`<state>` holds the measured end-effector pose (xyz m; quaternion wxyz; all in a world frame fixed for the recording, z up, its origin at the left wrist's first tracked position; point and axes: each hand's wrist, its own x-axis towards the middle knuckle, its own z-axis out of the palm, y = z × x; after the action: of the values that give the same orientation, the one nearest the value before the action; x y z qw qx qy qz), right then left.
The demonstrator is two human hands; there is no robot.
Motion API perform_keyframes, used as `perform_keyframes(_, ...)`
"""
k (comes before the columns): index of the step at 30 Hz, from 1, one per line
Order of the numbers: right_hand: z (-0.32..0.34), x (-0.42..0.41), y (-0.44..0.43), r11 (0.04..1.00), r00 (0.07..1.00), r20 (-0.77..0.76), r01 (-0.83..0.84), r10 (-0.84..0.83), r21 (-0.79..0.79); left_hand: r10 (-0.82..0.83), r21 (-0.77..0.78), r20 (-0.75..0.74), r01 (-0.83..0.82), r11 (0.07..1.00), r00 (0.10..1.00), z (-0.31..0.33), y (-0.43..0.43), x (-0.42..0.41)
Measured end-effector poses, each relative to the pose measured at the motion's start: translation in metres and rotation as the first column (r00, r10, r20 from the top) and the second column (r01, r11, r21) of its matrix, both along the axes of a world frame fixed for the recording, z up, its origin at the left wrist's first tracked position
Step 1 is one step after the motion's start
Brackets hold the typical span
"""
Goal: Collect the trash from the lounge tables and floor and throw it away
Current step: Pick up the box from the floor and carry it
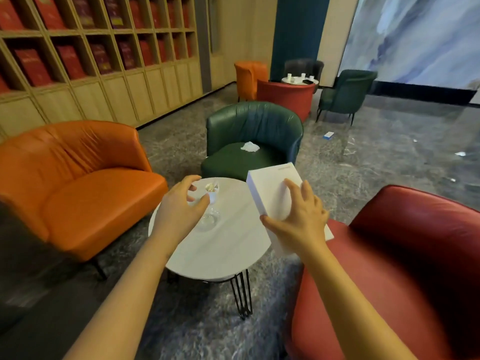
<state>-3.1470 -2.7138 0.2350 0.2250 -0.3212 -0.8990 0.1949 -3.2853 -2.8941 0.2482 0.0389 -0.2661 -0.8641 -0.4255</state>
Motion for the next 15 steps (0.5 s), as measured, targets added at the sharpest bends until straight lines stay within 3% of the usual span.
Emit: perform_keyframes(15,-0.086,-0.263,0.160,0.986,0.981,0.116,-0.148,0.156,-0.072,0.197,-0.109,0.127,-0.184,0.977,0.972,-0.096,0.139,-0.206)
